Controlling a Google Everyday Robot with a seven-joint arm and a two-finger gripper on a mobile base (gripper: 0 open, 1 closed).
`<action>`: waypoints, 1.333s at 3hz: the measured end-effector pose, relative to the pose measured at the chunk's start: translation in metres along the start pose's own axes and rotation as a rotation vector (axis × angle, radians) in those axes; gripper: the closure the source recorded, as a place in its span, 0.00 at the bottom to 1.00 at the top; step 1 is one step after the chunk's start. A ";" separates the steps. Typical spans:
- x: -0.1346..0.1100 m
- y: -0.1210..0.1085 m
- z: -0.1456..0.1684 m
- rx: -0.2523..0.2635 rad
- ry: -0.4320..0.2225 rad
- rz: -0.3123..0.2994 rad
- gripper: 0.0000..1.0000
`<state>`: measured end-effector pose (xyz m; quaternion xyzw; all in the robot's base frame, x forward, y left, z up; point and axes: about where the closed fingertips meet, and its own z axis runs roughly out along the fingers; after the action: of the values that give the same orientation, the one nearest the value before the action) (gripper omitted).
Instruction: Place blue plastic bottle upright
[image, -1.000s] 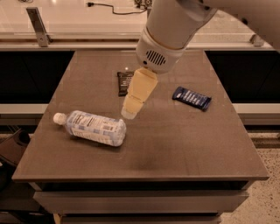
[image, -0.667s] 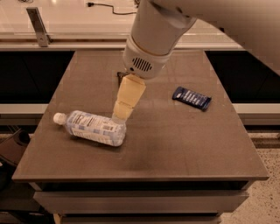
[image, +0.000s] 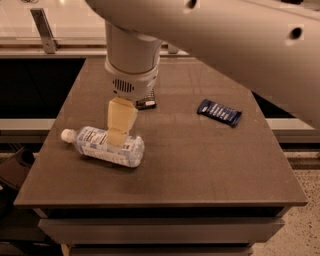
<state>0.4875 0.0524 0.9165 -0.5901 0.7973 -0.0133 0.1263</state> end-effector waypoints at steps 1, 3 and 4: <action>-0.014 0.002 0.014 0.000 0.059 -0.003 0.00; -0.029 0.017 0.039 -0.043 0.080 -0.013 0.00; -0.032 0.028 0.044 -0.072 0.086 0.019 0.00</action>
Offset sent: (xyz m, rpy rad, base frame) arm 0.0060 0.0395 -0.0394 -0.0971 0.0641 0.0087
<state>0.4799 0.0970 0.8753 -0.5855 0.8075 -0.0088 0.0709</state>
